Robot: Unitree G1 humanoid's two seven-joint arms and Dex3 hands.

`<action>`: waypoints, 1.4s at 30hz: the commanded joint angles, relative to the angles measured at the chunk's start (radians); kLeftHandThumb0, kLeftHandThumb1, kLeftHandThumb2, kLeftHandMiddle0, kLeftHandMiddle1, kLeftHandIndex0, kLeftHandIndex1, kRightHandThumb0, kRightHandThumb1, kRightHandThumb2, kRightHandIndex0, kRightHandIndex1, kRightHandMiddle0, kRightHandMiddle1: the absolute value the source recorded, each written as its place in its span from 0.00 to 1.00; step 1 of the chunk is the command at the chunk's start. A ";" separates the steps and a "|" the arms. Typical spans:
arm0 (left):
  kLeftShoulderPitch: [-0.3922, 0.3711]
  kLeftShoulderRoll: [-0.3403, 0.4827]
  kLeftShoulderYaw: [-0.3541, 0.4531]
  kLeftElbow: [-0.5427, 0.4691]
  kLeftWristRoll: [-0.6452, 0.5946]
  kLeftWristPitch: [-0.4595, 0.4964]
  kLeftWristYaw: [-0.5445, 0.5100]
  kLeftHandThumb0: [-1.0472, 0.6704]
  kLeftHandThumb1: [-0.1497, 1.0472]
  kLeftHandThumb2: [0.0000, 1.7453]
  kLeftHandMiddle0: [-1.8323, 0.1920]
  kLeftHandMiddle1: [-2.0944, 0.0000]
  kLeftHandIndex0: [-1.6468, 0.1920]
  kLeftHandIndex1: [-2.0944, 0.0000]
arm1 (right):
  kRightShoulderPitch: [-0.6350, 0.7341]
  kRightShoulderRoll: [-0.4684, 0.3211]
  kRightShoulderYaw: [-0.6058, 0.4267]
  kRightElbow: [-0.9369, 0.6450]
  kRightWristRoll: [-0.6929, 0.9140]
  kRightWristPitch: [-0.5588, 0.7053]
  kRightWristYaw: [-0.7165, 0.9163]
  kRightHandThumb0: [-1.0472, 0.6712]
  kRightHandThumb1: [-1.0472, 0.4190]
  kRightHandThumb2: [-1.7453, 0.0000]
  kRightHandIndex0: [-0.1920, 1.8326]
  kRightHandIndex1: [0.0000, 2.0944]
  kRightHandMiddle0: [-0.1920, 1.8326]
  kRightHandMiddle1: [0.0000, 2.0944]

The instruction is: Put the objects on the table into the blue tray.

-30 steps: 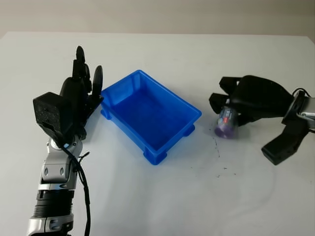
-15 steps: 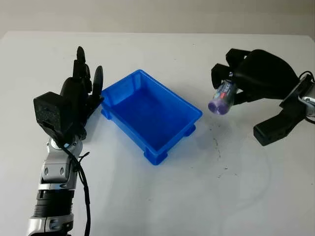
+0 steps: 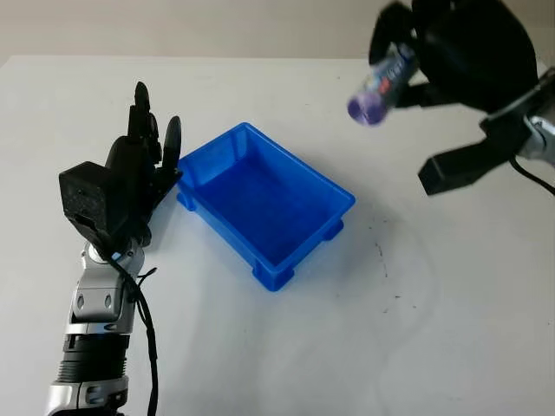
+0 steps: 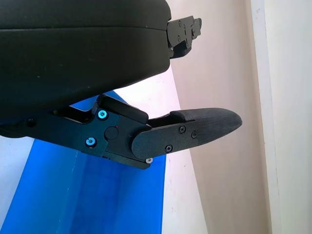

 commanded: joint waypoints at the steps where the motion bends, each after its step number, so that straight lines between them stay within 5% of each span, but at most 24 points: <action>1: -0.010 0.002 0.002 0.000 -0.002 -0.002 0.001 0.14 1.00 0.35 1.00 1.00 1.00 1.00 | -0.037 0.021 -0.023 -0.019 0.026 -0.014 0.007 0.36 0.03 0.95 0.68 1.00 0.60 0.99; 11: -0.003 -0.006 0.000 0.002 0.005 -0.021 0.012 0.14 1.00 0.35 1.00 1.00 1.00 1.00 | 0.001 0.165 -0.030 -0.076 0.064 -0.071 0.101 0.36 0.00 0.92 0.65 1.00 0.51 1.00; 15: 0.004 -0.009 0.000 -0.006 0.002 -0.023 0.015 0.14 1.00 0.35 1.00 1.00 1.00 1.00 | 0.037 0.221 -0.027 -0.052 0.121 -0.100 0.268 0.35 0.00 0.88 0.58 1.00 0.44 1.00; 19: 0.012 -0.005 0.000 -0.019 0.007 -0.015 0.018 0.14 1.00 0.35 1.00 1.00 1.00 1.00 | 0.070 0.251 -0.009 -0.032 0.123 -0.118 0.350 0.36 0.01 0.95 0.59 1.00 0.45 1.00; 33: 0.012 0.003 0.005 -0.008 0.000 -0.029 0.007 0.15 1.00 0.35 1.00 1.00 1.00 1.00 | 0.117 0.260 0.032 0.005 0.119 -0.088 0.626 0.35 0.00 0.92 0.55 1.00 0.50 1.00; 37: 0.011 0.004 0.006 -0.004 -0.001 -0.031 0.005 0.15 1.00 0.35 1.00 1.00 1.00 1.00 | 0.121 0.253 0.019 0.005 0.143 -0.104 0.678 0.34 0.00 0.90 0.50 1.00 0.43 1.00; 42: 0.006 0.003 0.002 -0.001 0.003 -0.026 0.008 0.15 1.00 0.35 1.00 1.00 1.00 1.00 | 0.124 0.248 -0.004 0.002 0.195 -0.139 0.735 0.31 0.00 0.92 0.32 1.00 0.28 1.00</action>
